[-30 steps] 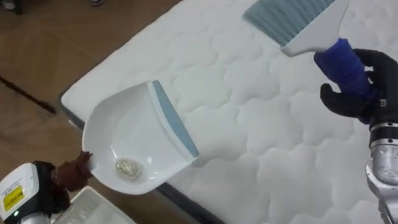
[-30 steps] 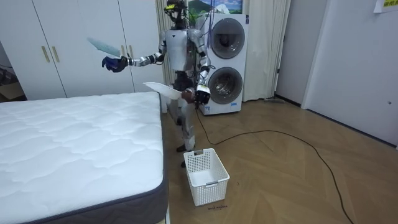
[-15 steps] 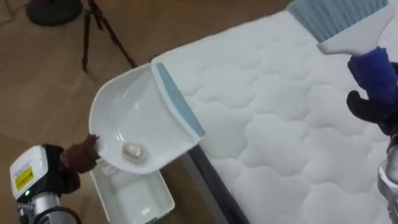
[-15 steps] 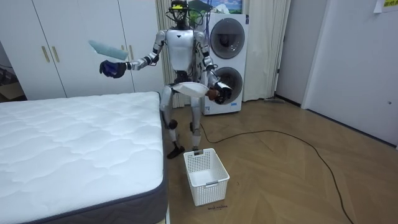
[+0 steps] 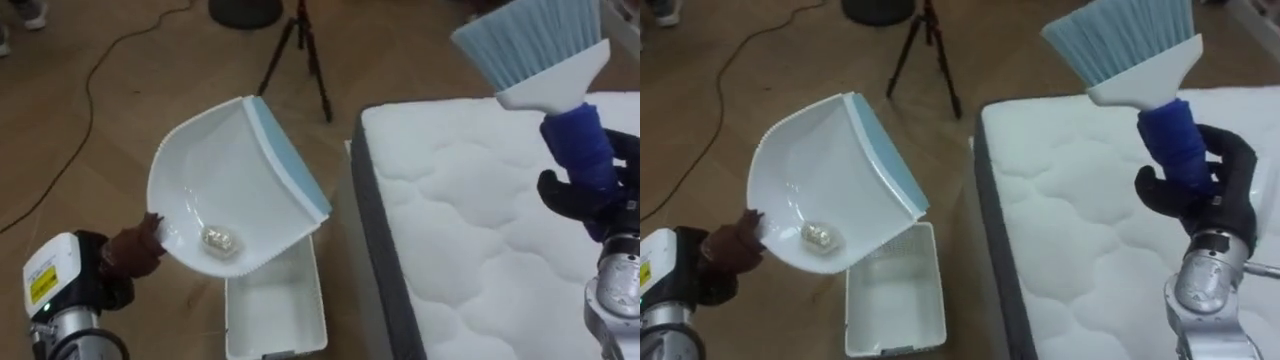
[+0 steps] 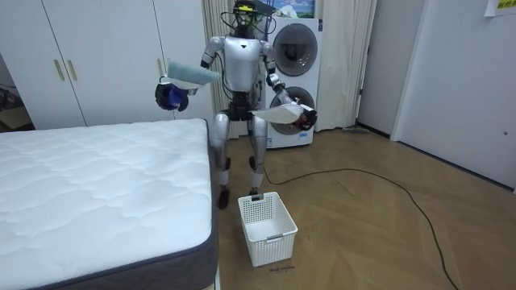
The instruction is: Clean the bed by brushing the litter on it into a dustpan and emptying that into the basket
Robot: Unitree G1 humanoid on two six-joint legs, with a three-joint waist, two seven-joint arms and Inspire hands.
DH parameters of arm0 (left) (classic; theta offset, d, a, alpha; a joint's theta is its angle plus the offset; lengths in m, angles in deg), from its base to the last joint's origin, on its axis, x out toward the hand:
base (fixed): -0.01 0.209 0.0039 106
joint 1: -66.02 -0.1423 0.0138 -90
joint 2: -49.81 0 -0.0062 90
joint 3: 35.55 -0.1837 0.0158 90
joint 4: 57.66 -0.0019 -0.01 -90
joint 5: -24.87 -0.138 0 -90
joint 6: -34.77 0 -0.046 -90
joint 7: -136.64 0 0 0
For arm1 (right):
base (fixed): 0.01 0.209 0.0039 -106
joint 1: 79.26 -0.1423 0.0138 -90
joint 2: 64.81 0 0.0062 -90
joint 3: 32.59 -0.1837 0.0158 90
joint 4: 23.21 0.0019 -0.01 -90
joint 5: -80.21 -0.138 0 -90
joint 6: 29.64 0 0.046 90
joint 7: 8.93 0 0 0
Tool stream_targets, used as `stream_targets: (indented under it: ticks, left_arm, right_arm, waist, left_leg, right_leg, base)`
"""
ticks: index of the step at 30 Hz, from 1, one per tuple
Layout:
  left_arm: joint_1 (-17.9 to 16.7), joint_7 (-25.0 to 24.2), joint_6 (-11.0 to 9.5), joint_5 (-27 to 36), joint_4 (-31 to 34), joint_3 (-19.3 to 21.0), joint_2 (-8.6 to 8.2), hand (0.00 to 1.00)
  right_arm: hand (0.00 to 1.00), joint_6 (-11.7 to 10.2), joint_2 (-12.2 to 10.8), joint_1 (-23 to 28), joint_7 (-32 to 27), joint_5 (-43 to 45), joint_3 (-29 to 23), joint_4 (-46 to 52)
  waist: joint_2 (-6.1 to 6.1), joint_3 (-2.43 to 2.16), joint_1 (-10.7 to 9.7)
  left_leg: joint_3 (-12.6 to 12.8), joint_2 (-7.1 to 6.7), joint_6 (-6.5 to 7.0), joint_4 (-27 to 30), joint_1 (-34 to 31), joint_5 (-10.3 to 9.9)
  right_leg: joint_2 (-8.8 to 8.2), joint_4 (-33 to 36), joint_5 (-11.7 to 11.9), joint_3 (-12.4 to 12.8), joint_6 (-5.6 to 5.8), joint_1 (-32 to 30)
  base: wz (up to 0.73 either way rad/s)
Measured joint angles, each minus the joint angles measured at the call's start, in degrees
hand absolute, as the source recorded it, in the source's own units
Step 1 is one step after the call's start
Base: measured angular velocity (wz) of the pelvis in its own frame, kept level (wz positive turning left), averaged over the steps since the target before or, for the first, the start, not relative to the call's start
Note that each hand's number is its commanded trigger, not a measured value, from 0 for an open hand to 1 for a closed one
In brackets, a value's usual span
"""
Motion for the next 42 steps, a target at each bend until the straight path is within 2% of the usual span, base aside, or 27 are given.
stream_targets:
  ticks: [1,2,3,4,5,6,7,8,10,11,12,15,17,19,22,24,25,26,27,28,30,31,33,35,40,42]
  left_arm:
    - [0.19,-0.02,0.0,-0.08,-0.05,0.01,0.54,1.0]
    - [0.3,-0.06,0.0,-0.31,-0.14,-0.01,1.54,1.0]
    - [0.3,-0.2,-0.02,-0.23,-0.2,0.0,2.32,1.0]
    - [0.3,-0.44,-0.05,-0.2,-0.19,0.01,2.63,1.0]
    - [0.32,-0.72,-0.18,-0.26,-0.24,-0.07,2.65,1.0]
    - [0.65,-0.7,-0.57,-0.03,-0.22,-0.02,2.9,1.0]
    - [0.7,-0.71,-0.79,0.24,-0.26,-0.01,3.07,1.0]
    - [0.72,-0.74,-0.79,0.22,-0.36,-0.03,3.17,1.0]
    - [0.94,-0.77,-0.78,-0.29,-0.77,0.0,3.18,1.0]
    - [1.21,-0.76,-0.81,-0.54,-1.16,-0.07,3.26,1.0]
    - [1.75,-0.76,-0.8,-1.05,-2.33,-0.08,3.36,1.0]
    - [3.05,-0.74,-0.64,-1.74,-5.36,-0.28,3.58,1.0]
    - [4.13,-0.76,-0.55,-2.37,-7.73,-0.3,3.84,1.0]
    - [5.41,-0.76,-0.57,-3.37,-9.51,-0.55,4.46,1.0]
    - [9.57,-0.81,-0.79,-5.7,-13.09,-3.61,7.69,1.0]
    - [13.8,-1.04,-0.8,-9.46,-14.61,-5.76,10.95,1.0]
    - [14.78,-1.09,-0.8,-10.22,-15.15,-6.62,11.98,1.0]
    - [16.15,-1.22,-0.92,-11.78,-15.52,-8.29,14.11,1.0]
    - [17.69,-1.28,-1.09,-13.04,-15.86,-10.21,16.16,1.0]
    - [18.53,-1.31,-1.12,-13.59,-16.07,-11.2,17.09,1.0]
    - [20.72,-1.5,-0.81,-14.11,-17.12,-14.2,20.01,1.0]
    - [21.08,-1.66,-0.68,-14.15,-17.38,-14.49,20.26,1.0]
    - [21.71,-2.3,0.26,-14.14,-17.44,-15.76,20.6,1.0]
    - [22.01,-3.71,0.62,-14.16,-17.62,-16.08,20.68,1.0]
    - [22.54,-5.82,1.24,-15.66,-18.96,-17.95,20.73,1.0]
    - [23.67,-7.19,1.91,-15.66,-19.24,-20.41,21.58,1.0]
  right_arm:
    - [0.0,0.0,-0.01,0.0,-0.15,0.01,-0.05,-0.08]
    - [0.0,0.0,-0.01,-0.01,-0.29,0.02,-0.11,-0.3]
    - [0.0,-0.04,0.05,-0.08,-0.58,0.15,-0.25,-0.43]
    - [0.0,-0.06,0.08,0.0,-0.9,0.21,-0.32,-0.54]
    - [0.0,-0.26,0.28,0.0,-1.27,0.23,-0.52,-1.86]
    - [0.0,-0.27,0.54,-0.08,-1.21,0.01,-0.47,-2.54]
    - [0.0,-0.27,0.59,-0.07,-0.9,-0.06,-0.43,-2.56]
    - [0.0,-0.28,0.59,-0.07,-0.2,-0.07,-0.39,-2.55]
    - [0.0,-0.32,0.59,-0.16,0.77,0.1,-0.36,-2.58]
    - [0.0,-0.48,0.59,-0.42,1.12,0.16,-0.22,-3.16]
    - [0.0,-0.89,0.58,-0.84,1.25,0.22,-0.02,-4.41]
    - [0.0,-1.25,0.59,-2.01,1.29,0.22,0.99,-7.26]
    - [0.0,-1.6,0.57,-3.65,1.54,0.63,2.64,-10.02]
    - [0.0,-1.88,0.58,-4.57,1.51,3.53,3.53,-12.14]
    - [0.0,-2.34,0.57,-4.71,1.44,5.47,4.86,-15.22]
    - [0.0,-2.54,0.57,-6.28,1.74,7.71,5.52,-17.38]
    - [0.0,-2.56,0.57,-7.1,1.89,8.14,5.99,-18.46]
    - [0.0,-2.59,0.57,-8.48,2.38,9.02,6.9,-19.98]
    - [0.0,-2.76,0.6,-9.03,2.72,9.45,7.11,-20.58]
    - [0.0,-2.86,0.64,-9.13,2.77,9.51,7.19,-20.62]
    - [0.0,-3.31,0.67,-9.43,3.31,9.38,8.92,-21.71]
    - [0.0,-3.29,0.65,-9.45,3.66,9.47,9.16,-22.15]
    - [0.0,-3.19,0.66,-9.27,3.99,9.95,9.34,-22.45]
    - [0.0,-3.19,0.65,-10.0,4.14,11.01,9.93,-22.94]
    - [0.0,-3.21,0.68,-10.17,4.31,11.42,11.41,-23.54]
    - [0.0,-3.23,0.94,-10.21,4.23,10.96,11.45,-23.39]
  waist:
    - [0.06,0.06,-0.51]
    - [-0.1,0.06,-1.33]
    - [-0.4,0.12,-1.34]
    - [-0.52,0.21,-1.56]
    - [0.08,-0.02,-1.78]
    - [0.41,0.02,-0.61]
    - [0.67,0.2,-0.28]
    - [1.27,0.58,0.38]
    - [1.79,0.62,1.3]
    - [2.0,0.66,1.52]
    - [2.01,0.71,1.61]
    - [1.85,0.84,1.45]
    - [1.7,0.99,1.17]
    - [1.77,1.11,-0.02]
    - [2.14,1.27,-1.25]
    - [2.77,1.71,-1.64]
    - [2.82,1.73,-1.7]
    - [3.07,1.89,-1.85]
    - [3.92,2.33,-2.33]
    - [4.43,2.52,-2.62]
    - [5.46,2.6,-3.32]
    - [5.82,2.61,-3.57]
    - [7.55,2.52,-4.08]
    - [8.15,2.5,-4.08]
    - [8.64,2.48,-4.61]
    - [8.84,2.42,-5.1]
  left_leg:
    - [-1.52,-0.22,-0.2,0.18,-0.27,0.14]
    - [-3.33,-0.7,-0.46,1.05,-0.45,0.37]
    - [-4.58,-1.58,-0.81,2.28,-0.47,-0.35]
    - [-4.62,-2.02,-0.94,3.17,-0.6,-1.07]
    - [-3.27,-1.4,-1.18,4.57,-0.92,-2.27]
    - [-1.08,-0.37,-1.5,4.64,-1.02,-2.72]
    - [-1.19,-0.2,-1.64,4.72,-1.17,-2.8]
    - [-1.74,-0.15,-2.01,5.19,-1.48,-3.31]
    - [-2.02,-0.17,-2.3,6.87,-2.91,-4.35]
    - [-1.73,0.1,-2.47,8.37,-3.88,-5.03]
    - [-0.25,0.8,-2.46,9.66,-4.48,-5.5]
    - [2.79,1.5,-2.42,9.69,-5.04,-5.55]
    - [3.0,1.45,-2.5,8.83,-5.47,-5.5]
    - [2.97,1.25,-2.69,9.05,-6.89,-5.39]
    - [3.44,1.7,-2.91,9.87,-9.34,-5.18]
    - [3.5,1.69,-2.76,10.96,-12.51,-5.07]
    - [3.5,1.6,-2.68,10.95,-13.06,-5.02]
    - [3.69,1.42,-2.54,10.98,-13.83,-4.94]
    - [3.75,1.31,-2.49,11.21,-14.67,-4.92]
    - [3.89,1.31,-2.43,11.43,-15.27,-4.89]
    - [5.21,1.18,-1.84,11.6,-16.81,-4.55]
    - [5.24,1.04,-1.81,11.77,-17.12,-4.53]
    - [6.41,1.01,-1.56,12.19,-18.66,-4.39]
    - [7.35,0.94,-1.41,12.26,-19.52,-4.31]
    - [8.48,0.99,-1.19,12.46,-20.57,-4.18]
    - [10.08,1.48,-0.85,13.31,-22.34,-4.05]
  right_leg:
    - [1.08,-1.28,0.11,0.97,-0.14,-1.24]
    - [2.28,-4.46,1.52,2.92,-0.53,-3.44]
    - [2.73,-5.58,5.77,4.56,-0.39,-5.17]
    - [2.47,-5.31,8.16,4.61,-0.49,-5.2]
    - [2.66,-3.96,7.07,3.66,-1.92,-4.92]
    - [2.68,-3.04,6.01,2.95,-2.49,-5.04]
    - [2.75,-2.79,5.69,2.58,-2.57,-5.06]
    - [3.15,-2.11,5.15,2.03,-2.68,-5.21]
    - [3.12,0.4,3.83,1.51,-3.79,-6.69]
    - [2.82,2.36,2.63,1.13,-4.02,-7.44]
    - [2.5,4.37,1.45,1.19,-4.32,-8.17]
    - [1.74,6.9,-0.35,1.15,-4.78,-9.41]
    - [1.44,7.59,-1.04,0.81,-5.07,-10.1]
    - [0.78,7.87,-2.01,-0.44,-5.23,-10.83]
    - [0.6,8.1,-2.43,-1.97,-5.29,-12.31]
    - [0.32,9.4,-2.39,-2.16,-5.39,-15.33]
    - [0.19,9.97,-2.39,-1.99,-5.39,-16.03]
    - [-0.18,10.67,-2.38,-1.86,-5.37,-17.17]
    - [-0.37,10.84,-2.38,-1.97,-5.31,-17.74]
    - [-0.4,10.81,-2.35,-1.99,-5.22,-18.13]
    - [-1.19,11.74,-2.51,-1.92,-4.91,-20.19]
    - [-1.39,12.1,-2.6,-1.92,-4.75,-20.53]
    - [-1.81,12.87,-2.71,-1.5,-4.58,-22.26]
    - [-2.11,13.72,-2.73,-0.75,-4.53,-23.89]
    - [-2.37,14.89,-2.77,-0.01,-4.49,-25.67]
    - [-2.75,16.12,-2.86,-0.08,-4.63,-27.62]
  base:
    - [1.13]
    - [1.11]
    - [1.09]
    - [0.92]
    - [0.67]
    - [0.52]
    - [0.27]
    - [0.25]
    - [0.2]
    - [0.27]
    - [0.31]
    - [0.29]
    - [0.16]
    - [0.38]
    - [0.42]
    - [0.18]
    - [-0.04]
    - [0.0]
    - [0.06]
    - [0.16]
    - [0.08]
    - [0.06]
    - [0.04]
    - [-0.14]
    - [-0.06]
    - [0.05]
